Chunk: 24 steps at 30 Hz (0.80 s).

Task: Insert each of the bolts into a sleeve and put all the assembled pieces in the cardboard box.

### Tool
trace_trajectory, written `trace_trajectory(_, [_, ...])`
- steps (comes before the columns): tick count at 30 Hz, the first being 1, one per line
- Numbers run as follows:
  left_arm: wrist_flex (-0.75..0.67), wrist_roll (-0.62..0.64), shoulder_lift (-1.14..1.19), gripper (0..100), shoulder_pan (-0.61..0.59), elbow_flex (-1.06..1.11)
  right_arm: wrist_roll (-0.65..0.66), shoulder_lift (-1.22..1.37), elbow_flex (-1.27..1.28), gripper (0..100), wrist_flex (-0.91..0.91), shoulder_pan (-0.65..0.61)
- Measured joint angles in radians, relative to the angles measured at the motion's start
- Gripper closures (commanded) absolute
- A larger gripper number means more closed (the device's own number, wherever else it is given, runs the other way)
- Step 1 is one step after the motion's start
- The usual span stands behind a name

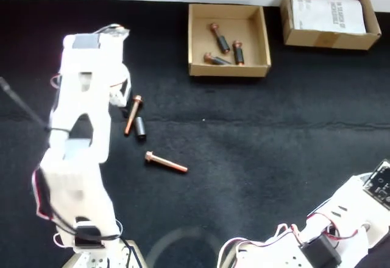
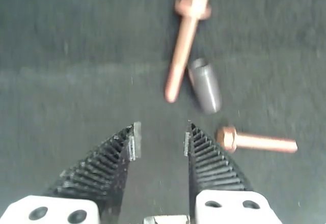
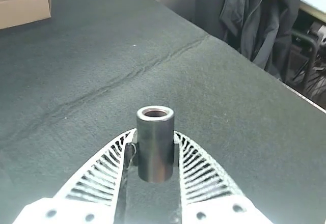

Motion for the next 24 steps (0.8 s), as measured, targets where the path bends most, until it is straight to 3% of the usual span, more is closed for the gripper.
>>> trace_trajectory(9, [0.011, -0.044, 0.411, 84, 0.023, -0.405, 0.009, -0.023, 0.008, 98.9, 0.000, 0.015])
trace_trajectory(19, [0.021, -0.044, 0.588, 85, 0.038, -0.667, 0.052, -0.023, 0.008, 98.9, 0.000, 0.015])
trace_trajectory(24, [0.023, -0.044, 0.609, 100, 0.051, -0.695, 0.054, -0.023, 0.008, 98.9, 0.000, 0.015])
